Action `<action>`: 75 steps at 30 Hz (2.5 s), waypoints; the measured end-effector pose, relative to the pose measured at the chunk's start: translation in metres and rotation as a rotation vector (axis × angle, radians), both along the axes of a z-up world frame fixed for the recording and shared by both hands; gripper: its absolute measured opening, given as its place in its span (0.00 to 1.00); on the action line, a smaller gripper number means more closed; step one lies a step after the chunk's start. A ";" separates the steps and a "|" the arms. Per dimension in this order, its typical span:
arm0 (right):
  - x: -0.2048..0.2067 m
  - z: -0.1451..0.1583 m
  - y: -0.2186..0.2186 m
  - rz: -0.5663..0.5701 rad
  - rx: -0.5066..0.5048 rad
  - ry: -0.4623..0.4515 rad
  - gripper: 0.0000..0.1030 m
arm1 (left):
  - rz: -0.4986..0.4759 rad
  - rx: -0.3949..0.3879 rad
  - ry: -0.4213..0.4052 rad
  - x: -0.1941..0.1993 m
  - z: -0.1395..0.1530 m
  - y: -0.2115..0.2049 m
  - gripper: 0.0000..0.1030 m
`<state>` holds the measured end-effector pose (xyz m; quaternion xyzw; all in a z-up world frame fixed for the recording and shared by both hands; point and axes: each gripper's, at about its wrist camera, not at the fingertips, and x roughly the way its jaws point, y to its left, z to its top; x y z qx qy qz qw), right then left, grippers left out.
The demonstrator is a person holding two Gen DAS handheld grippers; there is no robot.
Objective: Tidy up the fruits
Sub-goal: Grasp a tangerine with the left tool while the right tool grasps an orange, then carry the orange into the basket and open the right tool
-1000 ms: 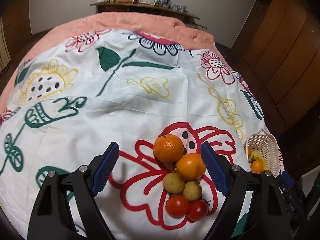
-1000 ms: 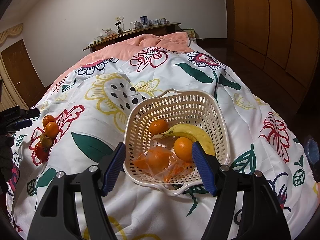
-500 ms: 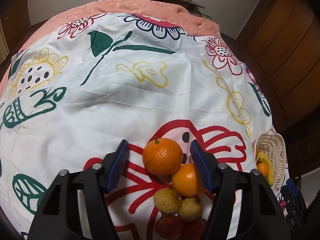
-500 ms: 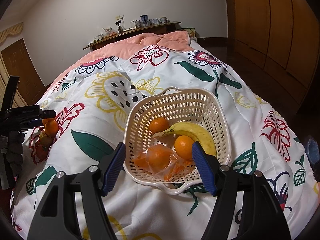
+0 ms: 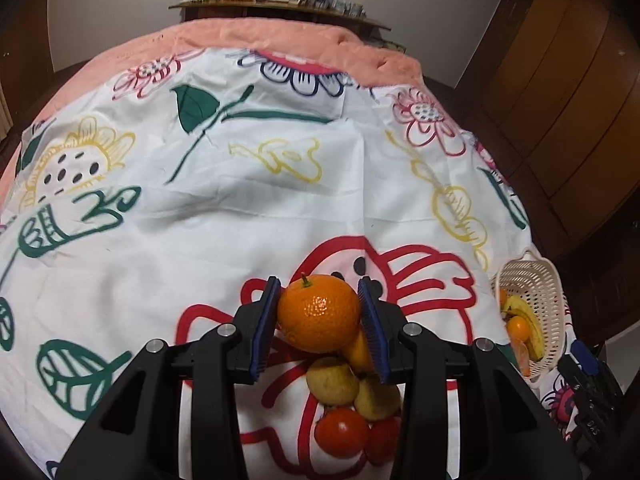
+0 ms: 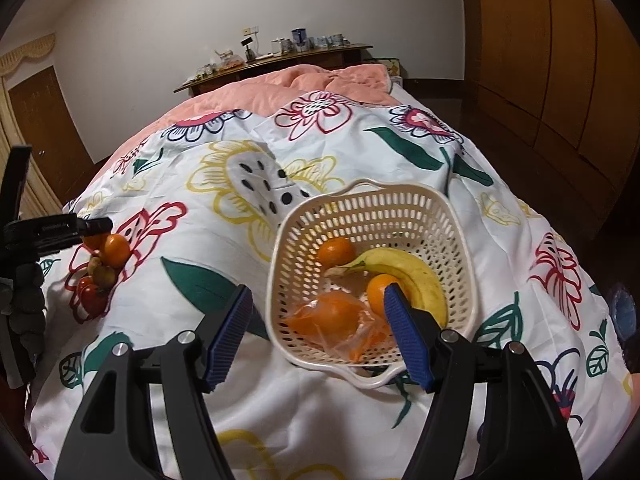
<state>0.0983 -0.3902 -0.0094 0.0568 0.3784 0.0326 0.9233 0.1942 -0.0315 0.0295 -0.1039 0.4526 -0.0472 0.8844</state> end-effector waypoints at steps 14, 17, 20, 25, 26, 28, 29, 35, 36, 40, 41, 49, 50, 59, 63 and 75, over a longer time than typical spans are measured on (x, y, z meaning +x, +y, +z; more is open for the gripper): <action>0.039 0.019 0.073 0.254 0.221 0.150 0.66 | 0.018 0.008 -0.164 -0.049 0.048 0.022 0.40; 0.051 0.020 0.100 0.304 0.242 0.188 0.66 | 0.033 -0.002 -0.188 -0.061 0.053 0.032 0.40; 0.067 0.017 0.128 0.337 0.266 0.237 0.66 | 0.049 -0.004 -0.207 -0.071 0.055 0.041 0.40; 0.088 0.005 0.157 0.342 0.313 0.314 0.66 | 0.074 0.000 -0.228 -0.085 0.053 0.054 0.40; 0.092 0.003 0.164 0.337 0.313 0.325 0.66 | 0.080 0.004 -0.233 -0.088 0.053 0.057 0.40; 0.098 -0.001 0.172 0.326 0.307 0.335 0.66 | 0.087 0.006 -0.237 -0.091 0.051 0.061 0.40; 0.101 -0.002 0.175 0.322 0.306 0.340 0.66 | 0.089 0.004 -0.237 -0.093 0.050 0.063 0.40; 0.114 -0.012 0.198 0.297 0.291 0.368 0.66 | 0.100 -0.024 -0.218 -0.097 0.038 0.076 0.40; 0.115 -0.013 0.202 0.297 0.282 0.369 0.67 | 0.102 -0.028 -0.217 -0.097 0.037 0.078 0.40; 0.118 -0.014 0.213 0.293 0.233 0.361 0.68 | 0.111 -0.038 -0.213 -0.100 0.033 0.085 0.40; 0.118 -0.015 0.214 0.293 0.221 0.358 0.67 | 0.113 -0.040 -0.212 -0.100 0.032 0.087 0.40; 0.119 -0.014 0.224 0.284 0.074 0.325 0.45 | 0.114 -0.044 -0.203 -0.102 0.027 0.088 0.40; 0.120 -0.014 0.225 0.284 0.060 0.321 0.41 | 0.112 -0.043 -0.204 -0.102 0.028 0.088 0.40; 0.119 -0.007 0.215 0.288 0.097 0.290 0.41 | 0.113 -0.043 -0.194 -0.101 0.024 0.088 0.40; 0.119 0.000 0.202 0.266 0.129 0.272 0.41 | 0.112 -0.042 -0.193 -0.102 0.023 0.087 0.40; 0.110 0.021 0.105 0.108 0.248 0.204 0.41 | 0.089 -0.030 -0.185 -0.103 0.021 0.077 0.40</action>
